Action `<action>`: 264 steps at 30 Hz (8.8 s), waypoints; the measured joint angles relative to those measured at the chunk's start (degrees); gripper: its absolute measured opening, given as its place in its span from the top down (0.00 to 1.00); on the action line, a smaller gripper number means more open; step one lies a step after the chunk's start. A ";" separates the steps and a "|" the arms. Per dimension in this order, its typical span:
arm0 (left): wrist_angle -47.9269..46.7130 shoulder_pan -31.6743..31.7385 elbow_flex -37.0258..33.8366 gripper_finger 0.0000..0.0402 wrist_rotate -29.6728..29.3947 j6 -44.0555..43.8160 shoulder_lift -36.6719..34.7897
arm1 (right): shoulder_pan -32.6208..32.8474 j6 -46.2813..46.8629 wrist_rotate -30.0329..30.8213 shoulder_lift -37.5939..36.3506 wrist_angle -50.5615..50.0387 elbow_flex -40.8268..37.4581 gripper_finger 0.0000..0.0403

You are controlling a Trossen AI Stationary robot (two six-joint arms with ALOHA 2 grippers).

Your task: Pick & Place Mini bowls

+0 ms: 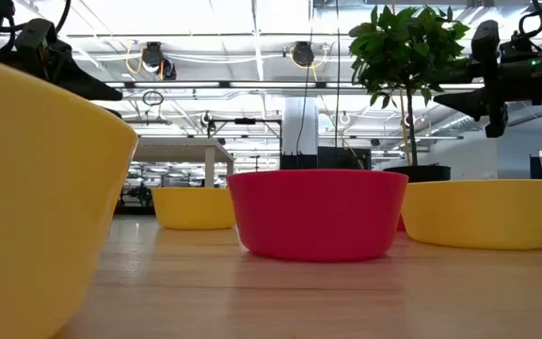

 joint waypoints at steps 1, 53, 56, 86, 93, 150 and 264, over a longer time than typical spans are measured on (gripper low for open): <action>0.00 0.02 0.00 0.51 0.00 -0.01 0.00 | 0.00 0.00 0.00 0.01 -0.01 0.01 0.59; 0.00 0.02 0.00 0.51 0.00 -0.01 -0.01 | 0.02 0.00 0.00 0.02 -0.01 0.00 0.59; 0.00 0.00 0.00 0.51 -0.01 -0.01 0.01 | 0.00 0.00 0.00 0.01 0.00 0.00 0.59; -0.02 0.02 0.00 0.51 0.00 0.01 0.01 | 0.01 0.01 0.00 0.02 0.00 0.00 0.59; 0.00 0.02 0.00 0.51 -0.02 -0.01 0.01 | 0.00 0.07 0.00 0.00 0.00 0.01 0.59; 18.75 0.02 0.00 0.51 -1.29 9.36 0.01 | 0.02 0.19 0.00 0.07 0.00 0.01 0.59; -46.69 25.02 74.64 0.96 9.41 14.04 74.83 | 0.07 -0.22 -0.02 0.43 -6.45 0.01 0.59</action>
